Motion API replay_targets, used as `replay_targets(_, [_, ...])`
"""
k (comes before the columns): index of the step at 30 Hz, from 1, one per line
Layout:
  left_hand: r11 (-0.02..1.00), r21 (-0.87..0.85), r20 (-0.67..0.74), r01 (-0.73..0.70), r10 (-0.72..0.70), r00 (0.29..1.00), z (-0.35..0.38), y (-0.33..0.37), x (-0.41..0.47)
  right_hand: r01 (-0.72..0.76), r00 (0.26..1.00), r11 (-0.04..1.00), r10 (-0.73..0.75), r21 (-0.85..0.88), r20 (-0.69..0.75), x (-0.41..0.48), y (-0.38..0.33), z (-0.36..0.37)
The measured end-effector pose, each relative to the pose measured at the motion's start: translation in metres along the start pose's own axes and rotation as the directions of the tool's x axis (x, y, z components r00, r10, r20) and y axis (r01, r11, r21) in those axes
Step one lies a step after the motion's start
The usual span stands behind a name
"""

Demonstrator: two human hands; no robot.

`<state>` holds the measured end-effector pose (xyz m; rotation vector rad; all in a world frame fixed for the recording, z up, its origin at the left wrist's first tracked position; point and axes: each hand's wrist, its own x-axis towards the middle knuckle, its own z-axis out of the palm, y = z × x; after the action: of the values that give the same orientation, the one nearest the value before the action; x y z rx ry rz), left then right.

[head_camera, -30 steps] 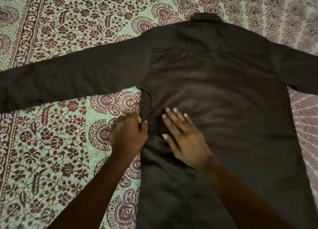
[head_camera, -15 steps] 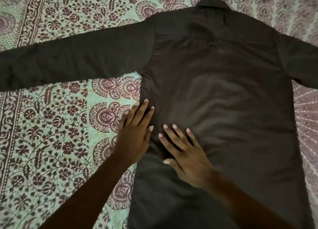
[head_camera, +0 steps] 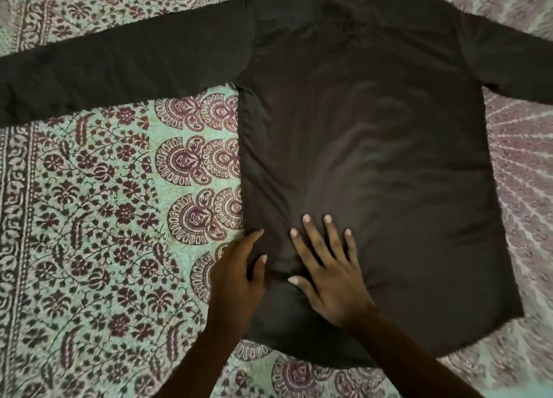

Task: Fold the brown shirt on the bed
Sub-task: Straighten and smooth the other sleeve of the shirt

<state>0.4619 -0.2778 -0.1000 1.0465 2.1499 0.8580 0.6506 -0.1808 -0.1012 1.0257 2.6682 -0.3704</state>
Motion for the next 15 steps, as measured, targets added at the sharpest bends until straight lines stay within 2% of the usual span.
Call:
replay_targets(3, [1.000,0.010,0.077,-0.005,0.004,0.997,-0.006,-0.009,-0.023,-0.039,0.999,0.997,0.042,0.071,-0.033,-0.016,-0.010,0.002])
replay_targets(7, [0.997,0.070,0.147,0.045,-0.055,0.988,-0.014,-0.014,-0.041,-0.235,0.970,0.968,0.239,0.087,-0.044,-0.016,-0.013,0.008])
replay_targets(9, [0.971,0.200,0.157,0.134,-0.167,0.973,-0.018,-0.004,-0.047,-0.243,0.969,0.969,0.244,0.034,-0.034,-0.039,-0.025,0.020])
replay_targets(10, [0.945,0.301,0.122,0.130,-0.173,0.977,-0.022,0.004,-0.046,-0.227,0.973,0.973,0.228,0.026,-0.030,-0.054,-0.032,0.026])
replay_targets(12, [0.888,0.458,0.060,-0.039,0.013,0.998,-0.028,0.018,-0.036,-0.193,0.981,0.979,0.194,0.059,-0.011,-0.084,-0.045,0.034])
replay_targets(15, [0.810,0.468,0.135,-0.354,0.330,0.934,-0.021,0.031,0.013,-0.160,0.986,0.976,0.166,0.147,-0.030,-0.105,-0.054,0.032])
